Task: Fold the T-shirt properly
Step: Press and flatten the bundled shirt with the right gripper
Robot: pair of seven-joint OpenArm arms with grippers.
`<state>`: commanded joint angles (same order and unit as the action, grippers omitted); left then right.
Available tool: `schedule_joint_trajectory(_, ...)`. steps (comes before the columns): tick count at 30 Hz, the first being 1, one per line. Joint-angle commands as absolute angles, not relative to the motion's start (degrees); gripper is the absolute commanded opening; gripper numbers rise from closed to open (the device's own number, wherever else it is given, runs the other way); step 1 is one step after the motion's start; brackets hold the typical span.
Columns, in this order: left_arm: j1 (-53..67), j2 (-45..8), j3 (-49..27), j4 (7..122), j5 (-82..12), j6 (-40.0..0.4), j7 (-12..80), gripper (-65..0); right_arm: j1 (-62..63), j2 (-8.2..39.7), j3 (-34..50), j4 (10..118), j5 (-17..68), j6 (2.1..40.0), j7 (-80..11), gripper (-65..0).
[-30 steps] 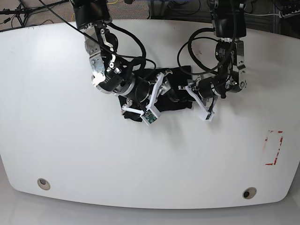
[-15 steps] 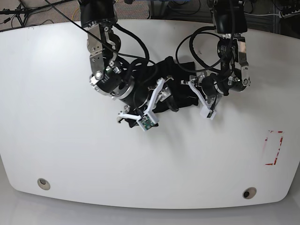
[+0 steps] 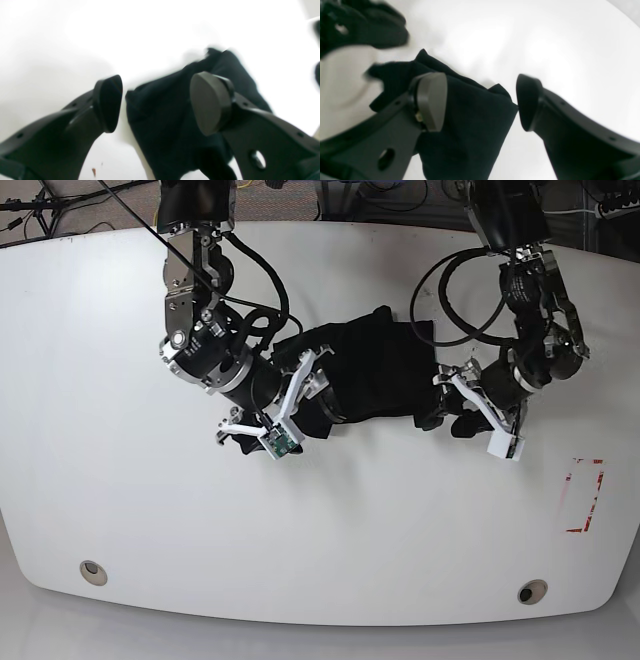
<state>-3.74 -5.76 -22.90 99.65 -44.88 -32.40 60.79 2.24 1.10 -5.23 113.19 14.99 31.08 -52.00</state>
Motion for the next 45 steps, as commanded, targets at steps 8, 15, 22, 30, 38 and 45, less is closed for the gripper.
schedule_joint_trajectory(8, 1.71, -17.54, -42.95, 100.44, -50.77, -32.48, 60.79, -22.2, 4.53, 0.75, -12.70, 108.09, 14.73, 30.73, -52.00, -23.5)
schedule_joint_trajectory(15, 9.89, -25.01, -55.43, 100.44, -50.77, -32.57, 60.79, -22.2, 8.84, -1.98, -19.30, 100.35, 14.55, 30.55, -52.00, -23.5)
schedule_joint_trajectory(22, 15.52, -26.07, -62.02, 100.62, -50.77, -32.57, 60.79, -22.2, 12.53, -5.58, -19.65, 89.01, 14.99, 31.08, -51.91, -23.5)
schedule_joint_trajectory(30, 16.92, -25.71, -62.73, 100.62, -50.77, -32.57, 60.79, -22.2, 14.20, -6.99, -25.36, 83.30, 15.08, 31.08, -51.91, -23.5)
schedule_joint_trajectory(38, 16.75, -24.66, -62.73, 100.62, -50.77, -32.57, 60.79, -22.2, 14.37, -7.69, -28.00, 79.87, 14.46, 30.64, -50.07, -37.9)
schedule_joint_trajectory(45, 16.92, -24.48, -61.58, 100.53, -50.77, -32.57, 60.79, -22.2, 14.20, -7.52, -28.00, 81.19, 15.08, 30.55, -49.45, -65.0)
